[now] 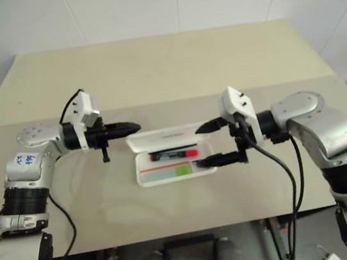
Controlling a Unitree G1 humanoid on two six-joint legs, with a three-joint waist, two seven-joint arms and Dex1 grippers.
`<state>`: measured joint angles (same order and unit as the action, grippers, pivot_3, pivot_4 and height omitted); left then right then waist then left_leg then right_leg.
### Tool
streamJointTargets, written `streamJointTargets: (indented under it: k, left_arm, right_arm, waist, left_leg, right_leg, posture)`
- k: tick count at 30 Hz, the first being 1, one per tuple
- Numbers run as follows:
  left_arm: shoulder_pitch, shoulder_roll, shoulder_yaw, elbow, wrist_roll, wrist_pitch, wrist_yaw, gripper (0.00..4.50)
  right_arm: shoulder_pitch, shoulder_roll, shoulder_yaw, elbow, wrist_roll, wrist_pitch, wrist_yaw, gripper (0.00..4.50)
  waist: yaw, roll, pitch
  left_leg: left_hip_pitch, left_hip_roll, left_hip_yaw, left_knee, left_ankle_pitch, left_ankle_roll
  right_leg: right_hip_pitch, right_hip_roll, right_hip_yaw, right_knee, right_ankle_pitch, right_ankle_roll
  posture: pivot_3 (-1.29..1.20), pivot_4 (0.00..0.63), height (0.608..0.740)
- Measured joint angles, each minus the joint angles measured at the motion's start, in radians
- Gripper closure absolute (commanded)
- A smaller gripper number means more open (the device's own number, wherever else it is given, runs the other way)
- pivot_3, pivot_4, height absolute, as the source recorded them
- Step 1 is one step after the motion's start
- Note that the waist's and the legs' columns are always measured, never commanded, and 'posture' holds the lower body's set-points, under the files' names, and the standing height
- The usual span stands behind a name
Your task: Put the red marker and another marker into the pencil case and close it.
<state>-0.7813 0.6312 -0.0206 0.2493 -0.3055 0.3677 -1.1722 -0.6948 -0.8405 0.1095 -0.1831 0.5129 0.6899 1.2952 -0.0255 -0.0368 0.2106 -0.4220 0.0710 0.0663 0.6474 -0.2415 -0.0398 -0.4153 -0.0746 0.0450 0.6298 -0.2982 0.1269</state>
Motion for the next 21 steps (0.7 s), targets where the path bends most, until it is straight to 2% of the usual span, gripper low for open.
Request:
streamJointTargets:
  k: [6,16,21]
  left_arm:
    - [0.023,0.0,-0.013,-0.064,-0.004,0.027,-0.011,4.47]
    - [0.071,0.007,-0.041,-0.177,-0.009,0.076,-0.03,4.47]
    - [0.102,0.008,-0.046,-0.233,-0.01,0.099,-0.029,4.47]
  right_arm:
    - [-0.005,-0.027,0.0,0.103,-0.074,-0.06,-0.025,0.0]
    - [-0.043,-0.026,-0.084,0.148,0.005,-0.079,0.037,0.0]
    - [-0.043,-0.026,-0.077,0.154,0.006,-0.082,0.066,0.0]
  waist:
    - [-0.002,0.0,0.0]
    - [-0.002,0.0,0.0]
    - [-0.002,0.0,0.0]
  left_leg:
    - [0.0,0.0,0.0,0.0,0.0,0.0]
    - [0.001,0.0,0.0,0.0,0.0,0.0]
    - [0.0,0.0,0.0,0.0,0.0,0.0]
  right_leg:
    - [0.0,0.0,0.0,0.0,0.0,0.0]
    - [0.001,0.0,0.0,0.0,0.0,0.001]
    - [0.0,0.0,0.0,0.0,0.0,0.001]
  posture:
    - [0.0,0.15,0.74]
    - [0.0,0.15,0.74]
    - [0.0,0.15,0.74]
